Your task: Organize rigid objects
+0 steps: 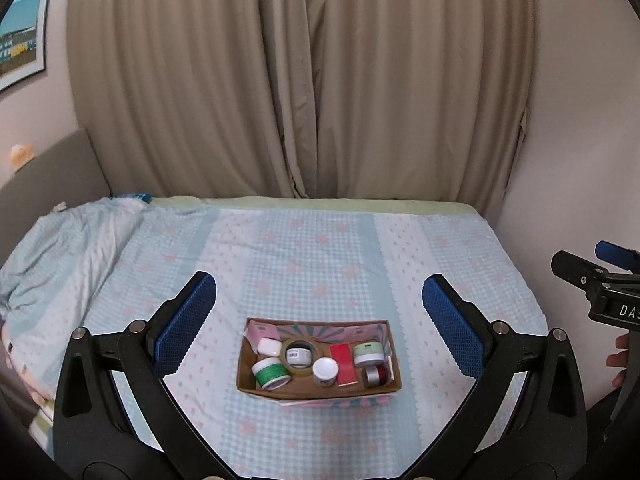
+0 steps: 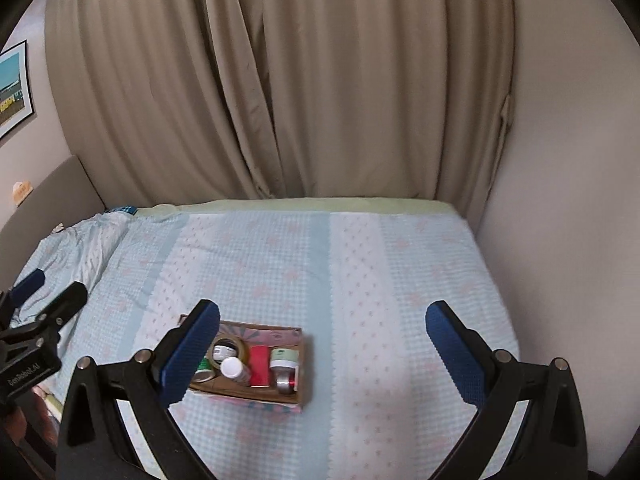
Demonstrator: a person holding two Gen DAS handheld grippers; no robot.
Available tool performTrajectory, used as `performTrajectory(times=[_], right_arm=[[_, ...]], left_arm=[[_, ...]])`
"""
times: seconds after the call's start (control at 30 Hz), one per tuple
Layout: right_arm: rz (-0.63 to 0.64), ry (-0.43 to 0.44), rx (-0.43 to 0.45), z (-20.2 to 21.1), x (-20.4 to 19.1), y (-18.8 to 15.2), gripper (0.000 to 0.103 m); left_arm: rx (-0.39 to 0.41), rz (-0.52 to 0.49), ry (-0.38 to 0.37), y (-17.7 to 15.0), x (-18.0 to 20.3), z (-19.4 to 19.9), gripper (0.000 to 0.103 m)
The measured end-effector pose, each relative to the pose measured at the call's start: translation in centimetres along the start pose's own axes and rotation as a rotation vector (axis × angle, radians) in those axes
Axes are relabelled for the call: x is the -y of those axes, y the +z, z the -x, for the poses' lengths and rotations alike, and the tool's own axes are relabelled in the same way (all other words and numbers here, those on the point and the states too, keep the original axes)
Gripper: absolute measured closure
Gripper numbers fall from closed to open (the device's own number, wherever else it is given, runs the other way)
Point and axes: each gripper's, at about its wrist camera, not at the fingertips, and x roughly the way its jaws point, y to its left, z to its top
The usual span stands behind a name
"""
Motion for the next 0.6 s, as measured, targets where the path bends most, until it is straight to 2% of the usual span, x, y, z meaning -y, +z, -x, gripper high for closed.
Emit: performTrajectory(times=[0.23,0.6], right_arm=[[-0.023,-0.02,0.04,2.2,0.5,-1.6,0.0],[-0.02,-0.036,0.094,4.1,0.8,-1.2,0.0]], left_arm=[[0.065,-0.002,-0.007,-1.0,0.8,2.9,0.0],[0.136,-0.004,-0.011,-0.7,1.4,4.7,0.0]])
